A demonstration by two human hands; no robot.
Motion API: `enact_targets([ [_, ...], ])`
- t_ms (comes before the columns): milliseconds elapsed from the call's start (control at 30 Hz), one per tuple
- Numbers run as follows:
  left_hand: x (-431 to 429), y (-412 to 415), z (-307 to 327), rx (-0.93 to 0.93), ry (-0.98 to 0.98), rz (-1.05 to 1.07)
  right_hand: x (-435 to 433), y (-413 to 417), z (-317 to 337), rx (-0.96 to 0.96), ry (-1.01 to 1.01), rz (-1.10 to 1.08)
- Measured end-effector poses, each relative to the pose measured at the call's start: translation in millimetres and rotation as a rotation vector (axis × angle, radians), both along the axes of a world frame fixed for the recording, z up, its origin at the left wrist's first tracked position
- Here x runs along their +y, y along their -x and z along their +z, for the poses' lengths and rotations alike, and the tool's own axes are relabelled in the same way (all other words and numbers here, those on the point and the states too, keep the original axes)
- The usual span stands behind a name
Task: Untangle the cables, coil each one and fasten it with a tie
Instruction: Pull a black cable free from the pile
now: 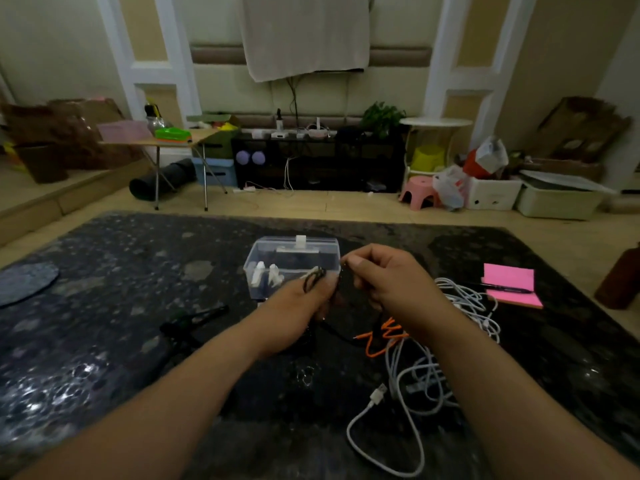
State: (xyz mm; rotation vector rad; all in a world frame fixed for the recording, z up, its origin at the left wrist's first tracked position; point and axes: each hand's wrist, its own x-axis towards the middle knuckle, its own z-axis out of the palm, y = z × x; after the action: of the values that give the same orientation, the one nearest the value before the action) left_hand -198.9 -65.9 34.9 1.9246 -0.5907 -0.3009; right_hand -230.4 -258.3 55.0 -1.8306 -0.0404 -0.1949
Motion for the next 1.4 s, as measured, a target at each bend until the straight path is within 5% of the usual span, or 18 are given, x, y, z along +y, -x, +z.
enact_targets([
  [167,-4.6,3.6,-7.8,0.031,0.158,0.068,1.2,-14.8,-7.2,0.036,-0.05,-0.05],
  [333,10.7,-17.6,-5.2,0.27,0.557,0.228,3.2,-15.7,-12.9,0.093,0.112,0.03],
  [500,5.6,-18.5,-12.0,0.232,0.581,0.287,18.6,-8.2,-26.8,0.165,0.044,0.074],
  [733,0.7,-20.8,-2.8,0.663,0.873,0.289,53.7,-4.6,-39.9,0.383,-0.446,0.123],
  [833,5.3,-27.8,-6.2,0.631,0.937,0.31,64.5,0.1,-42.2,0.519,-0.611,0.156],
  [900,8.1,-29.5,-9.7,0.352,0.744,0.329,71.0,3.9,-45.8,0.65,-0.622,0.178],
  [967,13.3,-27.8,-14.0,-0.067,0.325,0.342,72.8,3.8,-49.2,0.728,-0.579,0.191],
  [1033,18.4,-25.5,-21.5,-0.297,0.0,0.291,71.1,2.0,-48.3,0.686,-0.503,0.182],
  [1100,24.1,-24.8,-30.8,-0.26,-0.133,0.161,65.9,-0.6,-46.5,0.592,-0.435,0.15],
  [1400,62.1,-18.6,-25.2,-0.011,-0.111,-0.227,74.8,1.0,-43.1,0.489,-0.363,0.163],
])
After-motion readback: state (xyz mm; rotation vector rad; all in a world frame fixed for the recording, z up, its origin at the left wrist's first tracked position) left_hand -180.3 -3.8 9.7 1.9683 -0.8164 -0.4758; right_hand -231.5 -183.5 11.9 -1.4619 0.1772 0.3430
